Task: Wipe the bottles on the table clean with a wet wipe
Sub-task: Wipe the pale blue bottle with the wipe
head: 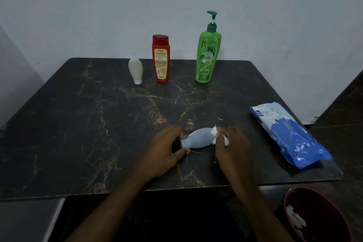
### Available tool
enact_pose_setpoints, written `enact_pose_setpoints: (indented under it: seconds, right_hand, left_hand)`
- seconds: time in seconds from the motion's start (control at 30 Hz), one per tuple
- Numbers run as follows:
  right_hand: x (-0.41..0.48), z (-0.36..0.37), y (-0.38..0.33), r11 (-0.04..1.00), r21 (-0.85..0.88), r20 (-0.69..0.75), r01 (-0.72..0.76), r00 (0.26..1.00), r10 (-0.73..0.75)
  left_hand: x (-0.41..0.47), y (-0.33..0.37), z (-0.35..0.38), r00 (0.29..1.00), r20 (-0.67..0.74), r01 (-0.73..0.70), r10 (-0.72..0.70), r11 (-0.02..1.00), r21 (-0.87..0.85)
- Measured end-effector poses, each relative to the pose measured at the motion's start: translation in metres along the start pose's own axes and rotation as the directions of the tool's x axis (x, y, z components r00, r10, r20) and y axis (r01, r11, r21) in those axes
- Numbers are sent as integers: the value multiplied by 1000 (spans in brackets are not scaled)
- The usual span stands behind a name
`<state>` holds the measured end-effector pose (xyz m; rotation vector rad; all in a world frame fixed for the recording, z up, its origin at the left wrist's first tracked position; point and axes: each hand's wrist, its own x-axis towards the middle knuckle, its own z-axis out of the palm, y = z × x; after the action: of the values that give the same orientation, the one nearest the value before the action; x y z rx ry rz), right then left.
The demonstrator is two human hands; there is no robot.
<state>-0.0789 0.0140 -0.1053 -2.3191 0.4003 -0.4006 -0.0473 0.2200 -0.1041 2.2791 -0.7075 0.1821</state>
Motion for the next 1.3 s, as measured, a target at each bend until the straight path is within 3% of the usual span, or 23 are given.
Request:
enact_pose_setpoints:
  seconds: [0.1, 0.27, 0.33, 0.43, 0.5, 0.6, 0.63, 0.7, 0.77, 0.83, 0.93, 1.03, 1.1, 1.3]
  right_hand:
    - [-14, 8, -14, 983, 30, -90, 179, 980, -176]
    - [-36, 21, -24, 864, 52, -30, 501, 866, -500]
    - [-34, 19, -21, 865, 78, -42, 496, 868, -495]
    - [-23, 9, -13, 928, 83, -95, 363, 930, -355]
    - [-13, 6, -9, 973, 63, -117, 223, 970, -215]
    - [-4, 6, -7, 999, 9, -27, -48, 998, 48]
    - [-5, 6, -9, 999, 11, -33, -36, 999, 36]
    - [-15, 4, -20, 987, 31, -104, 160, 982, -156]
    - [-26, 6, -31, 930, 27, -55, 365, 930, -364]
    - [-33, 13, -33, 880, 11, -5, 476, 880, -476]
    - [-23, 7, -28, 887, -13, -13, 461, 887, -462]
    - [-3, -5, -14, 955, 58, -47, 290, 957, -287]
    - [3, -11, -10, 964, 82, -75, 252, 966, -246]
    - [-33, 12, -37, 875, -17, 44, 484, 874, -483]
  left_hand:
    - [1, 3, 0, 1000, 10, -21, 20, 998, 57]
    - [-1, 5, 0, 998, 24, -51, 49, 996, 75]
    - [-1, 6, 0, 998, 21, -59, 58, 996, 74]
    - [-2, 8, -1, 997, 11, -72, 72, 995, 65]
    - [-2, 9, -1, 996, 12, -87, 86, 994, 60]
    - [-4, 10, -1, 993, 11, -118, 117, 992, 51]
    - [-4, 11, -1, 993, 10, -121, 121, 991, 56]
    - [-4, 12, -1, 992, 4, -128, 128, 990, 64]
    - [-3, 12, 1, 989, -5, -146, 146, 988, 59]
    - [-3, 10, 2, 987, -22, -155, 156, 987, 49]
    - [-3, 10, 1, 988, -39, -145, 147, 989, 40]
    - [-4, 9, 1, 986, -46, -158, 160, 986, 49]
    - [-3, 9, 1, 986, -46, -159, 161, 986, 57]
    - [-3, 12, 1, 990, -52, -127, 129, 991, 39]
